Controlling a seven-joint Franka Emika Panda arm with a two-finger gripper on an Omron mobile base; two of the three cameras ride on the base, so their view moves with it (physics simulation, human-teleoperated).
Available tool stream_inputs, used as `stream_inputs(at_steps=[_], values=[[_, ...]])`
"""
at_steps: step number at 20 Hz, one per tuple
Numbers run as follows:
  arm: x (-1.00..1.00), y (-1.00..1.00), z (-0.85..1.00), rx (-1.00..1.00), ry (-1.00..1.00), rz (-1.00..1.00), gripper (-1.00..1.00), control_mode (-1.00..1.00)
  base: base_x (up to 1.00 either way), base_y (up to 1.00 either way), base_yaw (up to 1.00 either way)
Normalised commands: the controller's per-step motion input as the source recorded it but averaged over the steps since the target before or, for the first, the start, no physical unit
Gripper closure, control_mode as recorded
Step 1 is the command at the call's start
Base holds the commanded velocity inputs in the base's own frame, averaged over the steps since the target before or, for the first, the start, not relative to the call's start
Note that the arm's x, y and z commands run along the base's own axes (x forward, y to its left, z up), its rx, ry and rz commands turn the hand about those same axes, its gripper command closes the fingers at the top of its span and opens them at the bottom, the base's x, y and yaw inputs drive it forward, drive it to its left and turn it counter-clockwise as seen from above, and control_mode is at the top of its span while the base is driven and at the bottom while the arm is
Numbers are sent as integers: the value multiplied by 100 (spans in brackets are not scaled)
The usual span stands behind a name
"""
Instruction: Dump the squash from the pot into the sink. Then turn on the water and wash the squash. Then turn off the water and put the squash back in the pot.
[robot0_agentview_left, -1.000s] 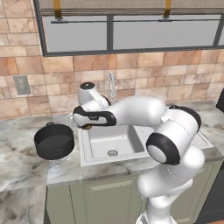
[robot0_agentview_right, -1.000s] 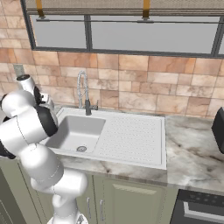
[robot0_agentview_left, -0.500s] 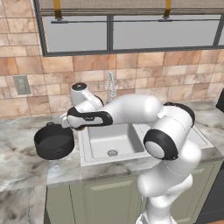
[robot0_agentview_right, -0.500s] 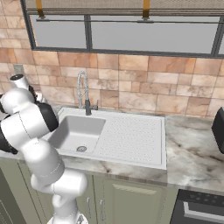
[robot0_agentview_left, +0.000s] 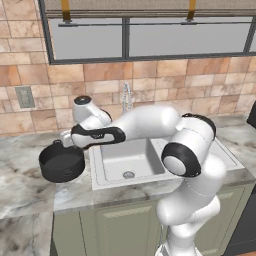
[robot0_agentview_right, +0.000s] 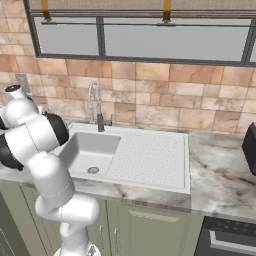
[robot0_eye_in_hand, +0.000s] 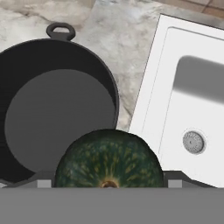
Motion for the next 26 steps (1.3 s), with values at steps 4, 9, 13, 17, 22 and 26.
stream_inputs(at_steps=[4,9,13,17,22,26], values=[[3,27,0,0,0,0,100,-100,0,0,0],[8,23,0,0,0,0,100,-100,0,0,0],[4,16,-1,0,0,0,100,-100,0,0,0],[0,17,-9,0,0,0,100,-100,0,0,0],[0,14,-19,0,0,0,100,-100,0,0,0],[0,13,-23,0,0,0,100,-100,0,0,0]])
